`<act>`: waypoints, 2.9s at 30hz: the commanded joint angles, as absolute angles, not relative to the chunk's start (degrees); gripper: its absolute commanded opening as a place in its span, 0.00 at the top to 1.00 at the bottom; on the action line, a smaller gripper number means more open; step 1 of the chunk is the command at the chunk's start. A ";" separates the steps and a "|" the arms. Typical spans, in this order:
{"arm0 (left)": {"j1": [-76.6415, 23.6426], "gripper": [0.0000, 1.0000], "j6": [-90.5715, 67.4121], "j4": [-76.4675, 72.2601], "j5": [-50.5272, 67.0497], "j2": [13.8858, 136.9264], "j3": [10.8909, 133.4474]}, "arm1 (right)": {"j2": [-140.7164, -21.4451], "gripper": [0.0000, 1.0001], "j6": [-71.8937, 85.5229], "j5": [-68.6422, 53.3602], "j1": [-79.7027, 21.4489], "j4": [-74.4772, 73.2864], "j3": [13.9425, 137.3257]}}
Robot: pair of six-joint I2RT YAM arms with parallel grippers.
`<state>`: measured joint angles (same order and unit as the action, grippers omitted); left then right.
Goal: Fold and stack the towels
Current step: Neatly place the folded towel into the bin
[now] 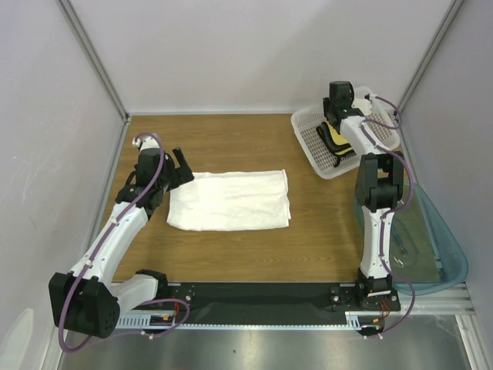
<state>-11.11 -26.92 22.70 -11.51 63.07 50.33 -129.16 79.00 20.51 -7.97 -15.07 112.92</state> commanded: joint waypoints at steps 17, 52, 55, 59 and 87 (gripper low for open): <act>-10.99 0.00 -28.39 20.04 -9.14 60.91 49.74 | -140.10 0.96 82.89 32.16 -2.20 -27.43 124.72; -12.13 0.00 -26.37 17.84 -7.56 65.31 50.45 | -113.04 0.02 8.66 -16.88 0.18 -11.51 95.29; -12.13 0.00 -26.10 17.49 -7.91 64.16 49.83 | -110.75 0.01 0.29 -11.18 -5.17 -14.75 91.50; -12.22 0.00 -25.66 18.02 -8.79 62.76 49.39 | -110.83 0.01 -7.64 -0.99 -10.45 -21.97 90.44; -12.22 0.00 -27.51 14.94 -8.61 64.60 44.92 | -124.28 0.81 24.52 13.10 -18.11 -31.90 105.47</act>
<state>-11.88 -26.94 17.10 -8.73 64.18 45.69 -123.55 19.94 14.35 -18.20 -29.76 103.72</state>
